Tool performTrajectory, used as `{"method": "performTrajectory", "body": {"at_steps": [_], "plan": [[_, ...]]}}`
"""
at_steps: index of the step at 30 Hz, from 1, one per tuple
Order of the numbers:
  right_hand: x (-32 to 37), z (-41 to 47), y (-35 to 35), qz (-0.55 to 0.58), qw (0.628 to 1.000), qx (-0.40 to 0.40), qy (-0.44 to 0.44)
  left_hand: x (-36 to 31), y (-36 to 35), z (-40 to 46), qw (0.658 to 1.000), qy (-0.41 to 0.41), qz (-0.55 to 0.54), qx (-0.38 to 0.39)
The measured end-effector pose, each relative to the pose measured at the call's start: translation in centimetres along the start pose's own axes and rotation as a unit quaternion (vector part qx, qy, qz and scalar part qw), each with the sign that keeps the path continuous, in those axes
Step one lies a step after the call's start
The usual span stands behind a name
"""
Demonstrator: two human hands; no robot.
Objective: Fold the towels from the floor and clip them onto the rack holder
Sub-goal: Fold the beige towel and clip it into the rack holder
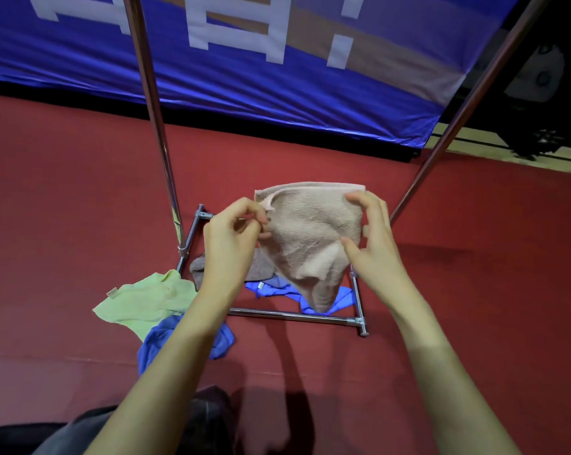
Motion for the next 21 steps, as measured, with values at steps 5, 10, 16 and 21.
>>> {"method": "performTrajectory", "body": {"at_steps": [5, 10, 16, 21], "plan": [[0.1, 0.1, -0.4, 0.018, 0.999, 0.022, -0.015, -1.2, -0.6, -0.5, 0.985, -0.066, 0.162, -0.005], [0.7, 0.4, -0.5, 0.007, 0.999, 0.043, -0.001, -1.3, -2.6, -0.7, 0.969, -0.123, 0.199, 0.084], [1.7, 0.5, -0.5, 0.006, 1.0, -0.015, 0.01, 0.2, -3.2, -0.3, 0.966, -0.097, 0.235, 0.056], [1.4, 0.9, 0.6, -0.041, 0.999, -0.005, 0.026, -1.5, -4.1, -0.5, 0.961, -0.146, 0.207, 0.111]]}}
Point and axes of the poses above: each hand's wrist, its own z-axis towards the middle knuckle, its own y-axis out of the back of the hand, x = y × z, the point moved 10 cm from there along z, towards the middle knuckle, and after that the axes turned 15 degrees about y, right-handed, at the moved point
